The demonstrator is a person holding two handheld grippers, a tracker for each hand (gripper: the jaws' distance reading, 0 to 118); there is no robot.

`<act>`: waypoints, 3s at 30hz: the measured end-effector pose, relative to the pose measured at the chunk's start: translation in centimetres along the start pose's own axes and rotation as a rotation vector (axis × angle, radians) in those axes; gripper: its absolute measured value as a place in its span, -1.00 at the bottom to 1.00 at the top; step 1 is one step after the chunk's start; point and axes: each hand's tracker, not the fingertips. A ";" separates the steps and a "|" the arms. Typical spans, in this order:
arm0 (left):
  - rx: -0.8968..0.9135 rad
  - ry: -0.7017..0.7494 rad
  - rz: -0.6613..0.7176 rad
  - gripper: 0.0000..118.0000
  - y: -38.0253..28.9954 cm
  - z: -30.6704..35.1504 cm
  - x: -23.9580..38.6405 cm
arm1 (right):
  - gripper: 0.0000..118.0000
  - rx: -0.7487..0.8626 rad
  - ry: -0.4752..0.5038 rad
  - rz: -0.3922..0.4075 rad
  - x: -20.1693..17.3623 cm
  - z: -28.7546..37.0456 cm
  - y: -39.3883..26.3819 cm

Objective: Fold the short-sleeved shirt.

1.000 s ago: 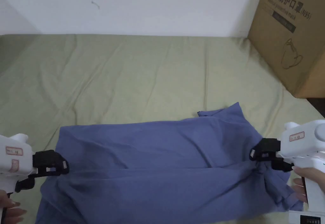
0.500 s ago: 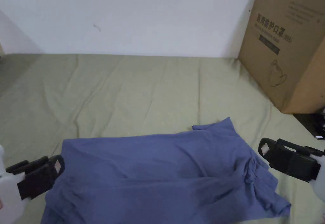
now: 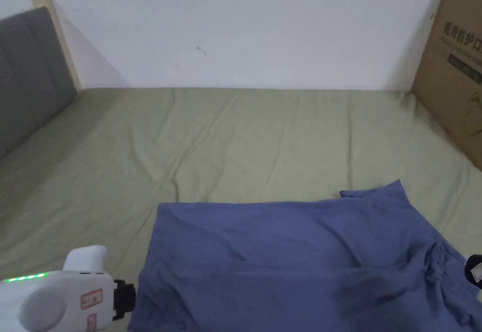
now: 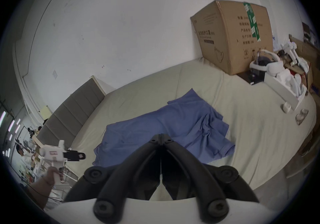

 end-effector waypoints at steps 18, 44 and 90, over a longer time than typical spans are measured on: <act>-0.115 0.145 -0.045 0.82 -2.6 -7.1 2.3 | -1.00 0.014 -0.081 -0.079 3.2 -0.3 -0.3; -0.012 0.052 -0.024 -0.96 -1.5 -1.0 4.3 | -0.56 -0.661 -0.341 0.038 12.1 -15.2 -0.3; 0.486 -0.110 -0.074 -0.99 -4.2 13.5 3.6 | -0.76 -0.065 -0.034 0.170 -0.6 2.4 -0.9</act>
